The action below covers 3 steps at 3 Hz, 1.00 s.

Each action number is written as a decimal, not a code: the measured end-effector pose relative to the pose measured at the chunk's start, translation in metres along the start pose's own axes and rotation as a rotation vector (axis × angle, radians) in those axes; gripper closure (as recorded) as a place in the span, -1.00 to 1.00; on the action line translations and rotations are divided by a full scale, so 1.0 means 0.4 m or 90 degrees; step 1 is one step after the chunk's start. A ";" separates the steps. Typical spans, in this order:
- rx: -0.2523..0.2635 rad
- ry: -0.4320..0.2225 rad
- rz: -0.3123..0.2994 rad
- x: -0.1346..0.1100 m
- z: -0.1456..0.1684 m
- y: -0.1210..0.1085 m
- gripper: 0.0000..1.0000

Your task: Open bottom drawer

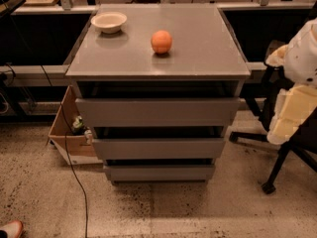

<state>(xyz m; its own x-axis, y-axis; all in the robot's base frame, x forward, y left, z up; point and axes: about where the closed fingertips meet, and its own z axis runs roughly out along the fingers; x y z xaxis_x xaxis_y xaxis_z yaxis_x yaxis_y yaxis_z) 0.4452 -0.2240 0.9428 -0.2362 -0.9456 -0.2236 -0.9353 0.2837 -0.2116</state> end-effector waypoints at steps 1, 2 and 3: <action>-0.025 -0.050 -0.002 0.041 0.127 0.051 -1.00; 0.000 -0.128 -0.093 0.010 0.190 0.067 -1.00; -0.002 -0.119 -0.114 0.015 0.188 0.069 -1.00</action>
Offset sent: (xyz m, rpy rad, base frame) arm -0.0023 0.0372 -0.0893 0.2001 -0.1965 0.4081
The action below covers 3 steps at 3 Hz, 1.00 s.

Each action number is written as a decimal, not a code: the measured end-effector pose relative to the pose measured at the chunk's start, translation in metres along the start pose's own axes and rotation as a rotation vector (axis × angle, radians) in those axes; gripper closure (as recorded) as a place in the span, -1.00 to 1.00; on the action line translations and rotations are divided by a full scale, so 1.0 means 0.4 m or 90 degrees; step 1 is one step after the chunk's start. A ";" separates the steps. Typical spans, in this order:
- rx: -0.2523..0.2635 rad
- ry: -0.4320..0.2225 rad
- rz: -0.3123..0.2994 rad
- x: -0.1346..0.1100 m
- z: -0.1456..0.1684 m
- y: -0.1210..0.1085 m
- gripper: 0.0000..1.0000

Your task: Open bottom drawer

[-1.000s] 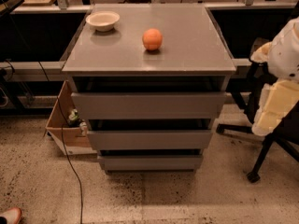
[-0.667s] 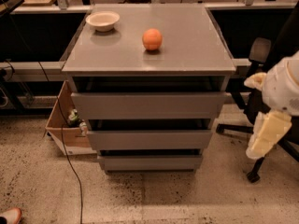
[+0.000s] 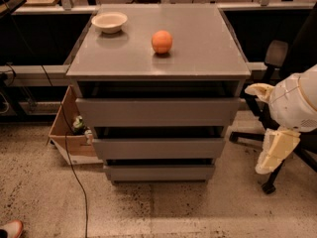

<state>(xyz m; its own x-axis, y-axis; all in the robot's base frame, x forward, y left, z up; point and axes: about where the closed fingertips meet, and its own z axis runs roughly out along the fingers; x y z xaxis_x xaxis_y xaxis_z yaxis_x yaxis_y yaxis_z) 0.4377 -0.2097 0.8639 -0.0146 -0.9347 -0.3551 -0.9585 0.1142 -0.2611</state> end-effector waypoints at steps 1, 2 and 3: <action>-0.094 -0.092 0.019 -0.005 0.211 0.025 -1.00; -0.192 -0.160 0.055 0.012 0.478 0.115 -1.00; -0.222 -0.173 0.074 0.034 0.541 0.141 -1.00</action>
Offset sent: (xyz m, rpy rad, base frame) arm 0.0034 0.1034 -0.3228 0.4196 0.4830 0.1243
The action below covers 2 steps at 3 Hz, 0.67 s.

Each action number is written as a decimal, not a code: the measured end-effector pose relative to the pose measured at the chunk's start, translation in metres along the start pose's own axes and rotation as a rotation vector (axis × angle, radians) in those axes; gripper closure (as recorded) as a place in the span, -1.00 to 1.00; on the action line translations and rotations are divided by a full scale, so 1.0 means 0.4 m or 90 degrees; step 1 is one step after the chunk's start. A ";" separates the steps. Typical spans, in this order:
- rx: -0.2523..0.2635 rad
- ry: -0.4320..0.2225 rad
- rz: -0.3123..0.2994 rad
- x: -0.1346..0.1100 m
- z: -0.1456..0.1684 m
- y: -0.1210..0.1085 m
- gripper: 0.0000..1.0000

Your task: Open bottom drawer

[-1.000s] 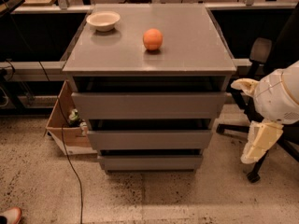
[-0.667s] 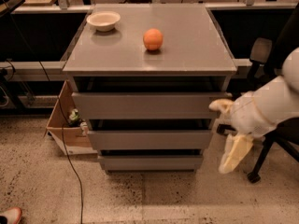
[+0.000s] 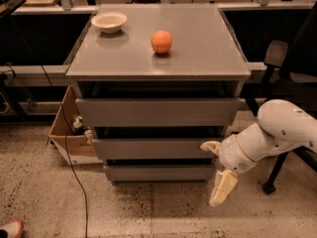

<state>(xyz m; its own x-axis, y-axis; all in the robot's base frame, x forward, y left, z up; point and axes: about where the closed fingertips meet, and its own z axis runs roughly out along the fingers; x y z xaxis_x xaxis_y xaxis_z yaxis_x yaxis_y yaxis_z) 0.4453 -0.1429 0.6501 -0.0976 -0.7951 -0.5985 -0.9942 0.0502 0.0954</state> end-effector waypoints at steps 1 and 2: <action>0.000 0.000 0.000 0.000 0.000 0.000 -1.00; -0.002 -0.060 -0.033 -0.030 0.097 -0.051 -1.00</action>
Offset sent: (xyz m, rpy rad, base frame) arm 0.0623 0.0967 -0.0767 0.3035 -0.1141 0.1034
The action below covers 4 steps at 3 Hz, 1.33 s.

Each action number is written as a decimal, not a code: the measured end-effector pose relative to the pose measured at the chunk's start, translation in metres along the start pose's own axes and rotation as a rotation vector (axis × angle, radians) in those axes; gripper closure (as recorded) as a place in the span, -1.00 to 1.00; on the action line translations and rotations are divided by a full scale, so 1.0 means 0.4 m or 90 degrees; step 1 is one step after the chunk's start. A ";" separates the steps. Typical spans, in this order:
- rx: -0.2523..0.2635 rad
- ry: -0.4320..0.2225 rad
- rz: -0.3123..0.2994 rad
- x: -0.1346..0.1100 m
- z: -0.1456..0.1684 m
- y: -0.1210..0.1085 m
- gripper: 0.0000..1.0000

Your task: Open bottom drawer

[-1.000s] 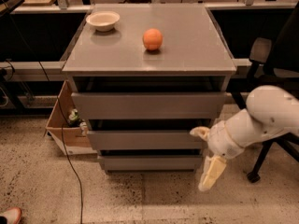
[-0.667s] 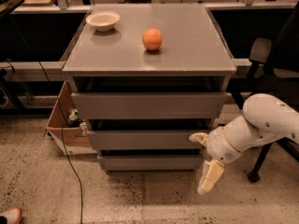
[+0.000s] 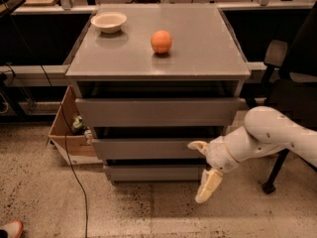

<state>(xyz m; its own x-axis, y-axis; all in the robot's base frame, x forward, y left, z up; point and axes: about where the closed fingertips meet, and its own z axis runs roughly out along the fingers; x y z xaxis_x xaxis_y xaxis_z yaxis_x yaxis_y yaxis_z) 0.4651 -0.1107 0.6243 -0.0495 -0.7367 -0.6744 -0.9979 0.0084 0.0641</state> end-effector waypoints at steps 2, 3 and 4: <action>0.091 -0.068 -0.145 -0.088 0.080 -0.060 -1.00; 0.066 -0.024 -0.149 -0.056 0.147 -0.073 -1.00; 0.064 0.064 -0.216 0.017 0.265 -0.083 -1.00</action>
Offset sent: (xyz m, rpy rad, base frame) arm 0.0095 0.0316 -0.0103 0.0861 -0.1150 0.0384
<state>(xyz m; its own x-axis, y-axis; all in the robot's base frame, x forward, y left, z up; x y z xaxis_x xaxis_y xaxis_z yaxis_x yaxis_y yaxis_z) 0.4933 -0.0445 0.5396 0.2845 -0.7719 -0.5685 -0.9562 -0.1855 -0.2266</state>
